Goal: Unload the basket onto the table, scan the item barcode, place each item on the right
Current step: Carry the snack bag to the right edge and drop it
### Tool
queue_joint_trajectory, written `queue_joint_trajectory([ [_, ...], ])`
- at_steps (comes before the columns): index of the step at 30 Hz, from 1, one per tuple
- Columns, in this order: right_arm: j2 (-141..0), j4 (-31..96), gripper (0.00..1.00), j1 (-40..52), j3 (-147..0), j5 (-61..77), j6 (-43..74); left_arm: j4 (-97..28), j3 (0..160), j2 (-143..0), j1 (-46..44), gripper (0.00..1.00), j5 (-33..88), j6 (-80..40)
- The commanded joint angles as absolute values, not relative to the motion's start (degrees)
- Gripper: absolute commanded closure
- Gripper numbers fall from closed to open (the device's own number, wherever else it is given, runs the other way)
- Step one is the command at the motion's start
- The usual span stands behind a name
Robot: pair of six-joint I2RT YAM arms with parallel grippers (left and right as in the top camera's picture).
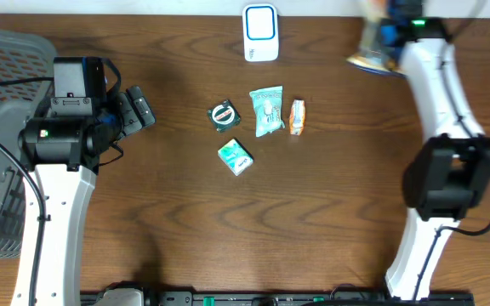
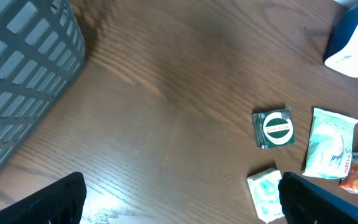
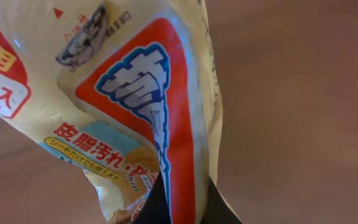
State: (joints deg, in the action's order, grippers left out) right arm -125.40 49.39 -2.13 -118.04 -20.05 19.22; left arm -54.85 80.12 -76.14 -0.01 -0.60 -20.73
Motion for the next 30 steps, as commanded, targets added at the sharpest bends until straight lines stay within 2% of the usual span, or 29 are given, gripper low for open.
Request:
queue_joint_trajectory([
  [1,-123.8,52.8,0.81,-9.7,-118.9,-30.0,18.6,-54.8,80.1,-76.1,0.3,0.02,-1.6,-20.4],
  [3,-123.8,54.4,0.37,-12.7,-118.9,-27.4,18.8,-54.8,80.1,-76.1,0.3,0.02,-1.6,-20.4],
  [4,-123.8,55.3,0.22,-14.3,-118.9,-25.4,18.9,-54.8,80.1,-76.1,0.3,0.02,-1.5,-20.4],
  [5,-123.8,56.1,0.19,-15.6,-118.9,-23.1,18.9,-54.8,80.1,-76.1,0.3,0.02,-1.6,-20.4],
  [10,-123.8,58.3,0.17,-17.9,-118.8,-11.0,18.3,-54.8,80.1,-76.1,0.3,0.02,-1.6,-20.4],
  [16,-123.8,62.7,0.17,-15.5,-118.7,22.9,10.6,-54.8,80.1,-76.1,0.3,0.02,-1.6,-20.4],
  [19,-123.8,67.4,0.19,-12.3,-118.3,33.3,6.2,-54.8,80.1,-76.1,0.3,0.02,-1.6,-20.4],
  [24,-123.8,70.2,0.21,-4.4,-115.1,31.0,4.2,-54.8,80.1,-76.1,0.3,0.02,-1.6,-20.4],
  [30,-123.8,62.8,0.17,4.7,-106.3,28.6,5.6,-54.8,80.1,-76.1,0.3,0.02,-1.6,-20.4],
])
